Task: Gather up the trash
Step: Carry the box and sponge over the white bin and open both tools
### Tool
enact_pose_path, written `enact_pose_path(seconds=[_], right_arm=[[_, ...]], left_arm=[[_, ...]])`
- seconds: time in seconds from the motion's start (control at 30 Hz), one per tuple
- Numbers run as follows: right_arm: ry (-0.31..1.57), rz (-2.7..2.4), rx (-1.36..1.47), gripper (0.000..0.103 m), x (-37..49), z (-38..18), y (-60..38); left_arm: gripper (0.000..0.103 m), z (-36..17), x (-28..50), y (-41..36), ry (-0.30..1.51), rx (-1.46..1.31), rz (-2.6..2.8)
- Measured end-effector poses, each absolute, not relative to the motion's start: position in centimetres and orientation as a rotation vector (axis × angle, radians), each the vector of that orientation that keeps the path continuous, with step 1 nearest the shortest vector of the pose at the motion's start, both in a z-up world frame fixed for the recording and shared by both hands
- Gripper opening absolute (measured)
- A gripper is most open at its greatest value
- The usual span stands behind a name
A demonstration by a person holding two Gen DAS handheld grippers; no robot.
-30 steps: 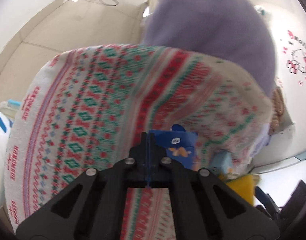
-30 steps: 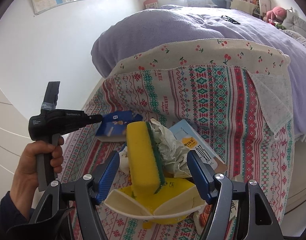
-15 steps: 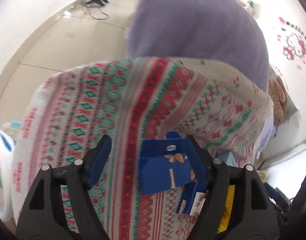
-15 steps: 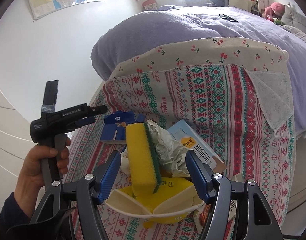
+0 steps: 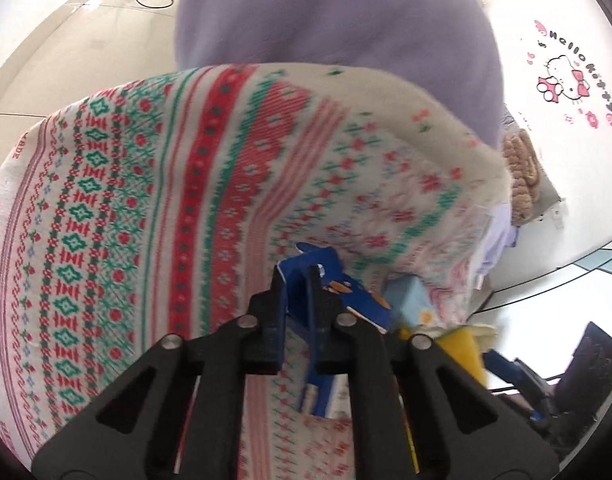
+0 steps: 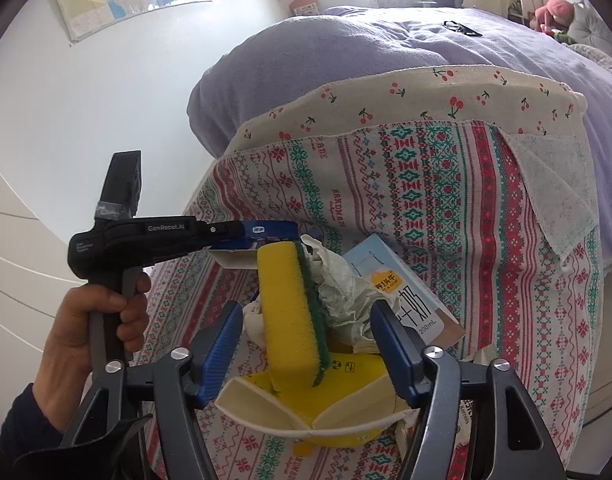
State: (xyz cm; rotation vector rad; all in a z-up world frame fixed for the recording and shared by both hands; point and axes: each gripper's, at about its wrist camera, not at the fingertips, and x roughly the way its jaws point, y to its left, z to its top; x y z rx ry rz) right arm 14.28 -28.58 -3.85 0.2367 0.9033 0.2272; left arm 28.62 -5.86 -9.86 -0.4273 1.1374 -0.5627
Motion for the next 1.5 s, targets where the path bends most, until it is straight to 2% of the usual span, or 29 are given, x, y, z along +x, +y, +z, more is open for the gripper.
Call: enact_pose_path(seconds=[0.1, 0.27, 0.37, 0.67, 0.8, 1.03, 1.5], right_arm=[[0.912, 0.245, 0.239, 0.046, 14.2, -3.9, -28.4], [0.937, 0.245, 0.209, 0.031, 14.2, -4.3, -27.9], [0.926, 0.250, 0.184, 0.028, 14.3, -4.1, -27.4], [0.783, 0.267, 0.187, 0.025, 13.0, -1.6, -27.4], [0.749, 0.255, 0.196, 0.025, 12.9, -1.1, -27.0], [0.731, 0.276, 0.171, 0.024, 12.8, -1.0, -23.9], [0.802, 0.354, 0.078, 0.024, 13.9, -3.2, -16.3]], left_arm=[[0.007, -8.7, 27.3, -5.7, 1.126, -0.384, -0.552], [0.004, -6.7, 25.7, -6.6, 1.094, -0.350, -0.551], [0.004, -5.3, 24.5, -6.8, 1.052, -0.326, -0.546], [0.004, -2.9, 22.8, -2.9, 0.932, -0.343, -0.487], [0.004, -3.0, 22.4, -1.5, 0.937, -0.349, -0.452], [0.004, -2.6, 21.9, 1.4, 0.927, -0.317, -0.364], [0.004, -3.7, 20.4, 11.9, 0.950, -0.297, -0.126]])
